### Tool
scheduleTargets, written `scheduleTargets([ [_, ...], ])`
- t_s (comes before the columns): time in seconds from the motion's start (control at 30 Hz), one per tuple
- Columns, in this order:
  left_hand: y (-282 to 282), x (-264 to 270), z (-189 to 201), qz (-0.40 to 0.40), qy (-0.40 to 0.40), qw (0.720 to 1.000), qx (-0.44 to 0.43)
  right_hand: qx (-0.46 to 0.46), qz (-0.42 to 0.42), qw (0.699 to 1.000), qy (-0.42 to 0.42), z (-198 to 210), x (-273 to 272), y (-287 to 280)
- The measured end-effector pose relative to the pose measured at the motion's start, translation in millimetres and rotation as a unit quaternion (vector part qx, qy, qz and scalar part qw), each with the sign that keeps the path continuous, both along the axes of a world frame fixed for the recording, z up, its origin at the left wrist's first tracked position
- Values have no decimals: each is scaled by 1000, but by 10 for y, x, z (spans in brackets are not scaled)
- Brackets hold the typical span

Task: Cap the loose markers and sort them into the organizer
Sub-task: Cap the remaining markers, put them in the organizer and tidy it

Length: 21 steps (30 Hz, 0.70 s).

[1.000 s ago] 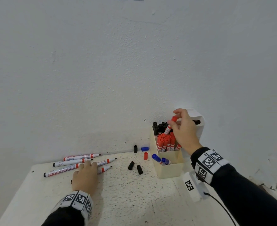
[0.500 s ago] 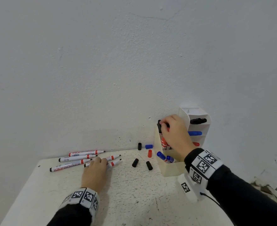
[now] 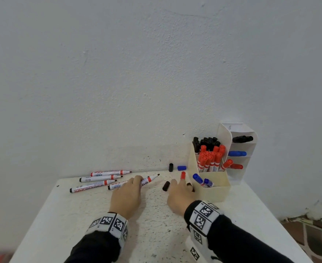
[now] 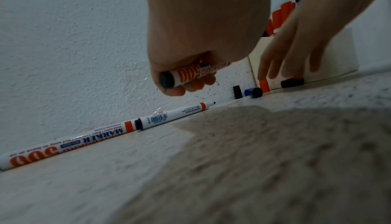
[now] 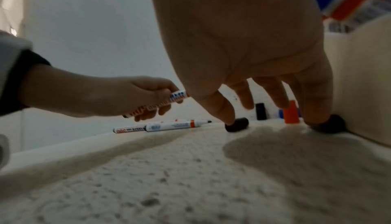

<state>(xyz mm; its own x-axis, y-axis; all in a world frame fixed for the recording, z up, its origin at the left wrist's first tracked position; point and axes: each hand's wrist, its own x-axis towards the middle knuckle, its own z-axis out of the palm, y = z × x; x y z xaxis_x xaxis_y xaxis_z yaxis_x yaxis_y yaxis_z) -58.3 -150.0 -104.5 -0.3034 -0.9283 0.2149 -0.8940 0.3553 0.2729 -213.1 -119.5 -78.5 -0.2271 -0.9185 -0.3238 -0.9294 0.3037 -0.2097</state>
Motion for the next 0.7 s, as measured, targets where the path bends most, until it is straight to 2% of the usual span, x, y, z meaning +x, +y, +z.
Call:
scheduleTargets([
  [0.1,-27,48,-5,-8,13,1000,15,-1,-56,998,10,-120,-46,-58],
  [0.3,-62,79,-14,-14,30,999,31,-32,-84,994,57,-160,-110,-193],
  [0.53,-46,53,-26,-5,34,999,31,-31,-48,984,171,-196,-86,-165],
  [0.7,-37,-22,-49,-16,36,999,37,-30,23,972,232,-185,-108,-120],
])
